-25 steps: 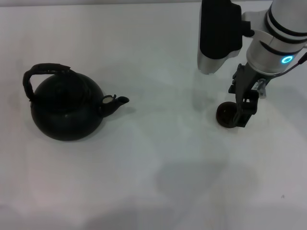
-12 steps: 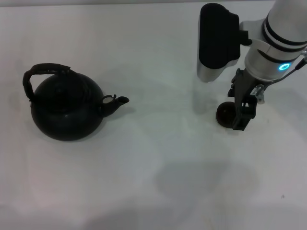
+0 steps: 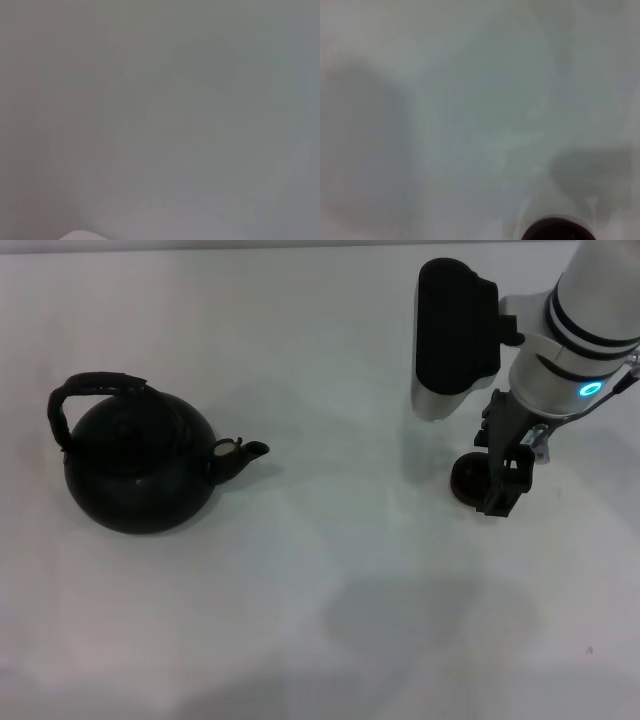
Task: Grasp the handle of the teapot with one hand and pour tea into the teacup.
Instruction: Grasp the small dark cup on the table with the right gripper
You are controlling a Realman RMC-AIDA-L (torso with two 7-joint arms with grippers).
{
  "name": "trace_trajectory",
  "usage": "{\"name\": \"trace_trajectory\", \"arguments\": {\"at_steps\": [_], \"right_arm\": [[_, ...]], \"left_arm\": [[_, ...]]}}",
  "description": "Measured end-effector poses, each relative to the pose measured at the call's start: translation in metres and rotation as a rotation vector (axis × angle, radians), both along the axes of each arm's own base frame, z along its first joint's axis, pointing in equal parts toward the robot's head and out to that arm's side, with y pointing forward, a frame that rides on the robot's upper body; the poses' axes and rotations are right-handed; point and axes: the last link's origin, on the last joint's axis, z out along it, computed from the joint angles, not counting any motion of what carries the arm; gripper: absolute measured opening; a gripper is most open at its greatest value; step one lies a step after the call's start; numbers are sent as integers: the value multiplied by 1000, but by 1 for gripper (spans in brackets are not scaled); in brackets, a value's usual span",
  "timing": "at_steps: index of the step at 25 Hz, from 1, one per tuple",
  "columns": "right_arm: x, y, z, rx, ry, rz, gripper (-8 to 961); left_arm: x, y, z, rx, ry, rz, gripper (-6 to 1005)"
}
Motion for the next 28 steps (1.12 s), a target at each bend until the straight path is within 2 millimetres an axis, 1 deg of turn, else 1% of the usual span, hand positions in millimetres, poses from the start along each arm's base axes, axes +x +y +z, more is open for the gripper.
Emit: {"name": "trace_trajectory", "arguments": {"at_steps": [16, 28], "right_arm": [[2, -1, -5, -7, -9, 21, 862], [5, -1, -8, -9, -16, 30, 862]], "left_arm": [[2, 1, -3, -27, 9, -15, 766], [-1, -4, -3, -15, -2, 1, 766]]}}
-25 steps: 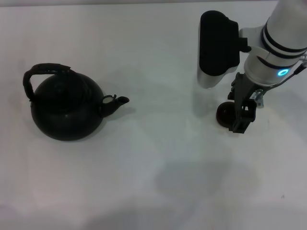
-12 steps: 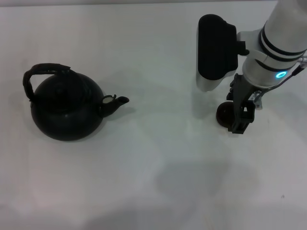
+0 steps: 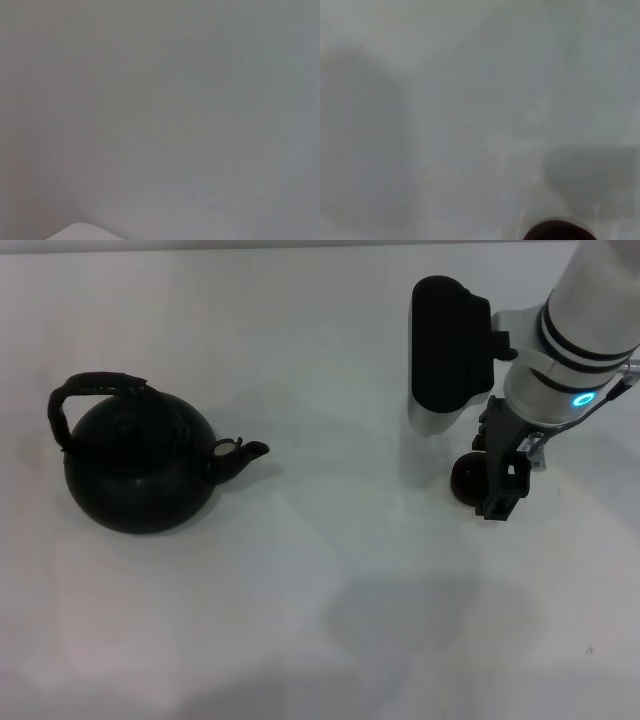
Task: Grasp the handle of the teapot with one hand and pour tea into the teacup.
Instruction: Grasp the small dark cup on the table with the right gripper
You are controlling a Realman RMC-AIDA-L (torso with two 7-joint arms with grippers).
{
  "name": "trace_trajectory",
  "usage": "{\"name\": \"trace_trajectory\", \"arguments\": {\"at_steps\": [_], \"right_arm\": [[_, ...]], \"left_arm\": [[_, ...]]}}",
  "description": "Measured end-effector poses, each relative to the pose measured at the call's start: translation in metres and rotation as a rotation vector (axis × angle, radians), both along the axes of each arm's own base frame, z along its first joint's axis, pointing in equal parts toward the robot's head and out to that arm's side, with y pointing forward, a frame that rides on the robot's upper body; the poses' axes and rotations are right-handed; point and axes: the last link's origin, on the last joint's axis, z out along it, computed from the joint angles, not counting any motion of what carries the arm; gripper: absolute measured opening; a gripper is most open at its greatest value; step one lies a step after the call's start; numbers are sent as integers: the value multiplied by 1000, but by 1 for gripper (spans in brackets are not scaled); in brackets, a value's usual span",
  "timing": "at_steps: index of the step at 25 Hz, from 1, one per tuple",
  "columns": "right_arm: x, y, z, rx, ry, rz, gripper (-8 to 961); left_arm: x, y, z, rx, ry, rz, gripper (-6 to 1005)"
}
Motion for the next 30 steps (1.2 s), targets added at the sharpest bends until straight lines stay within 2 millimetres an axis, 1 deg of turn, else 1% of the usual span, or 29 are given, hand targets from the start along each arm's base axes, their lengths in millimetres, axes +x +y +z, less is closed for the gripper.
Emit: {"name": "trace_trajectory", "arguments": {"at_steps": [25, 30], "right_arm": [[5, 3, -6, 10, 0, 11, 860], [5, 2, -7, 1, -8, 16, 809]], "left_arm": [[-1, -2, 0, 5, -3, 5, 767], [-1, -1, 1, 6, -3, 6, 767]]}}
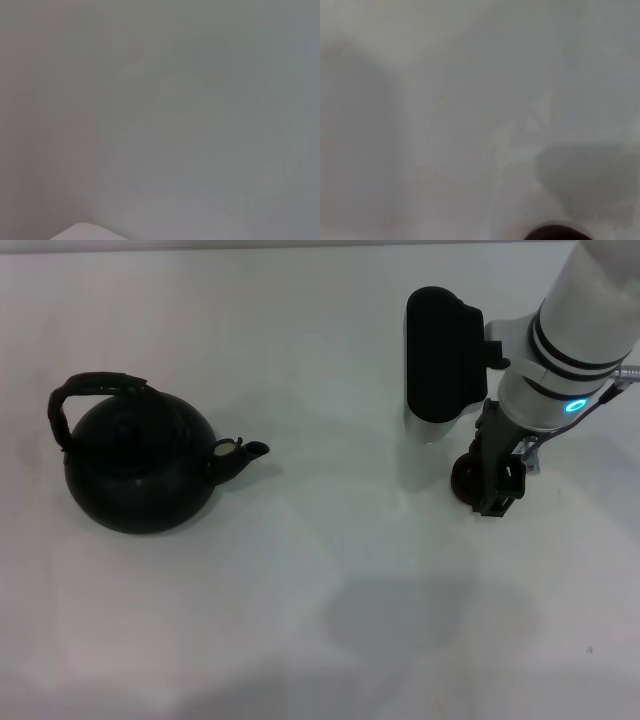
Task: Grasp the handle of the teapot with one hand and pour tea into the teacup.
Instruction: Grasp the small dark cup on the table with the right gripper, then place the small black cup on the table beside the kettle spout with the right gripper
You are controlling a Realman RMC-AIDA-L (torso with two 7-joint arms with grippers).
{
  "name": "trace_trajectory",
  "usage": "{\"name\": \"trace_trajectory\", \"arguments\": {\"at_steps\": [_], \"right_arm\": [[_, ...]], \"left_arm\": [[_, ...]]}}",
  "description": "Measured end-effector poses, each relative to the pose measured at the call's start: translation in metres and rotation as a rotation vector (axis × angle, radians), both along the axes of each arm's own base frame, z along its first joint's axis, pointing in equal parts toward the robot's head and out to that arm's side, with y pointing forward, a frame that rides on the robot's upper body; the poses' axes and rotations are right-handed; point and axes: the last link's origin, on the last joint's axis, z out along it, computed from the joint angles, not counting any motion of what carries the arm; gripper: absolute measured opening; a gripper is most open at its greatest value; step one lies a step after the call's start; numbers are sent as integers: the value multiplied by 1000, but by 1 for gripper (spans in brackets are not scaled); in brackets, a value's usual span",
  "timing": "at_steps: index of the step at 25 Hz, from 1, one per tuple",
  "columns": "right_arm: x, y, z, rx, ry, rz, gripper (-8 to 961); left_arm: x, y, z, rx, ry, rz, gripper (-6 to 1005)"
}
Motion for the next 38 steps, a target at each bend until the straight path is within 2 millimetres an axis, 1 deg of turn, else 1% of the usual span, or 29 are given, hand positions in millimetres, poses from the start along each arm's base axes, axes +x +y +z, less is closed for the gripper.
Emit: {"name": "trace_trajectory", "arguments": {"at_steps": [6, 10, 18, 24, 38], "right_arm": [[1, 0, -1, -1, 2, 1, 748], [-3, -2, -1, -8, 30, -16, 731], [-34, 8, -7, 0, 131, 27, 731], [-55, 8, -17, -40, 172, 55, 730], [-77, 7, -40, -118, 129, 136, 730]], "left_arm": [[0, 1, 0, 0, 0, -1, 767], [0, 0, 0, -1, -1, 1, 767], [0, -1, -4, -9, -6, 2, 767], [1, -1, -5, -13, -5, 1, 767], [1, -1, -5, -15, -6, -1, 767]]}}
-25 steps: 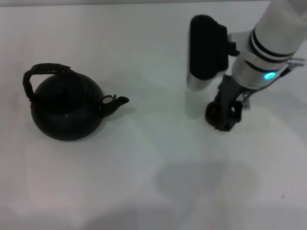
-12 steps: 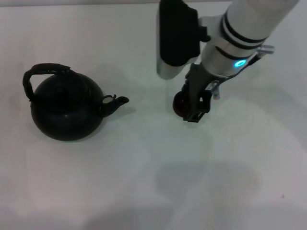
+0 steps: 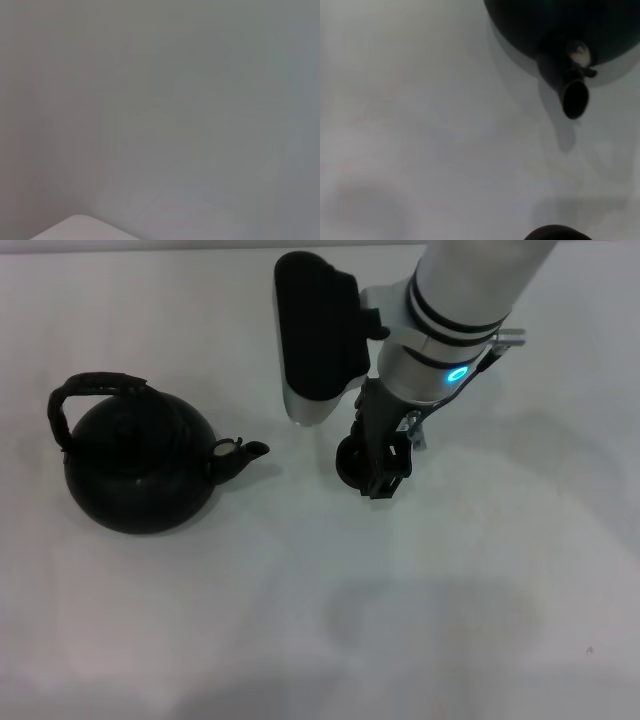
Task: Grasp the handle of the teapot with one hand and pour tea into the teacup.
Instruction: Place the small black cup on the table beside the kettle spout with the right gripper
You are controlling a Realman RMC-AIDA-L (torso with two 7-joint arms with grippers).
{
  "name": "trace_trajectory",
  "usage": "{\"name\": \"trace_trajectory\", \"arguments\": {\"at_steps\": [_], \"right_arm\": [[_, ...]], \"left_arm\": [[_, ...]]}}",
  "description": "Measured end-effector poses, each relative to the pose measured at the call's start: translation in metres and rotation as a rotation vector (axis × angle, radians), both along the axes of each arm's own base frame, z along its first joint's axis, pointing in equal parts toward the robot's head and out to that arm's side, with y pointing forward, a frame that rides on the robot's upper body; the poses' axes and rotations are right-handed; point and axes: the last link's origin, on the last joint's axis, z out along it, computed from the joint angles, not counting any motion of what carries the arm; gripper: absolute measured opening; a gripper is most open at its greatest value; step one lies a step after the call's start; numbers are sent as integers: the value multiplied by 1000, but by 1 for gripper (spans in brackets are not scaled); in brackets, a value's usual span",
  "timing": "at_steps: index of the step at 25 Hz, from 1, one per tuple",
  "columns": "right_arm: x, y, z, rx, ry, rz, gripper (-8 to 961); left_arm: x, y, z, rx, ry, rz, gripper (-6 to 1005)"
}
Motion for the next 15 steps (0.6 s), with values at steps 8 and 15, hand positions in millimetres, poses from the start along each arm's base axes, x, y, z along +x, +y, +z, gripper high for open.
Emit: {"name": "trace_trajectory", "arguments": {"at_steps": [8, 15], "right_arm": [[0, -2, -6, -14, -28, 36, 732], [3, -7, -13, -34, -28, 45, 736]], "left_arm": [[0, 0, -1, -2, -3, 0, 767], [1, -1, -4, -7, -14, -2, 767]]}}
